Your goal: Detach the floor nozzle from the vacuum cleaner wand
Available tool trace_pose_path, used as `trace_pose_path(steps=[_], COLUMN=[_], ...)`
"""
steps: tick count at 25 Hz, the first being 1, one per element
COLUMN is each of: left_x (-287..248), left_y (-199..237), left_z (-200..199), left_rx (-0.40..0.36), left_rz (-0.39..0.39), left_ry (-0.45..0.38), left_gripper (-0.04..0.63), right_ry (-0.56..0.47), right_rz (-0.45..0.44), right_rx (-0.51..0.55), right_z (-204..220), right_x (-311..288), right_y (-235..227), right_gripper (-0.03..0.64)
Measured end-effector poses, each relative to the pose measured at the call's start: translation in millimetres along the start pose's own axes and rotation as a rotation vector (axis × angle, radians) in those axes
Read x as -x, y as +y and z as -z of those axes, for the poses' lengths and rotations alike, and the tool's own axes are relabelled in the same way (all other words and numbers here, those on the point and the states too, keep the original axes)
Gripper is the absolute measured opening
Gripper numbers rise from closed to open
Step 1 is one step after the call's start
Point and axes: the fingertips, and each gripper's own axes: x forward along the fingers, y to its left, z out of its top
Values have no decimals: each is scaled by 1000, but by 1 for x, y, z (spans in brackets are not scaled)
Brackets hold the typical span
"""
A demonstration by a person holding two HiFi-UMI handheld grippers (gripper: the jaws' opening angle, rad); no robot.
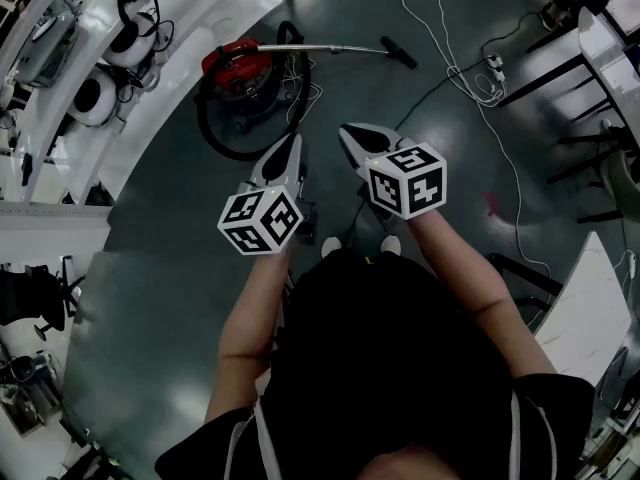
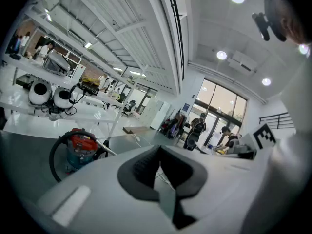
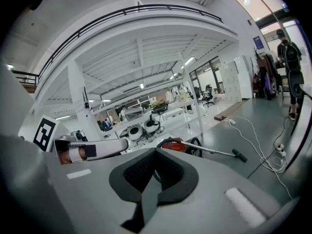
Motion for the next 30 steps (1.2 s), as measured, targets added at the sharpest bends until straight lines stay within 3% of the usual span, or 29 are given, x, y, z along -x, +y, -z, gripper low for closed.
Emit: trace_pose_path(steps=[12, 15, 18, 22, 30], left_x=[11, 9, 6, -10, -72], left_y=[36, 37, 37, 41, 27], left_z=[-12, -9, -9, -11, -7], left_rx=[5, -42, -87, -35, -20], left_rz=[87, 114, 100, 86, 15], left_ry=[25, 39, 23, 25, 49], left_gripper=[9, 11, 11, 9, 10], right_ry=[-44, -45, -62, -51, -3], right_rz=[26, 49, 51, 32, -55], right_rx=[-70, -48, -47, -27, -14], right_z=[-2, -1, -1, -5, -23], right_x=[-33, -34, -36, -49, -59], right_y=[24, 23, 18, 3, -63], right_gripper=[-3, -3, -3, -3, -3])
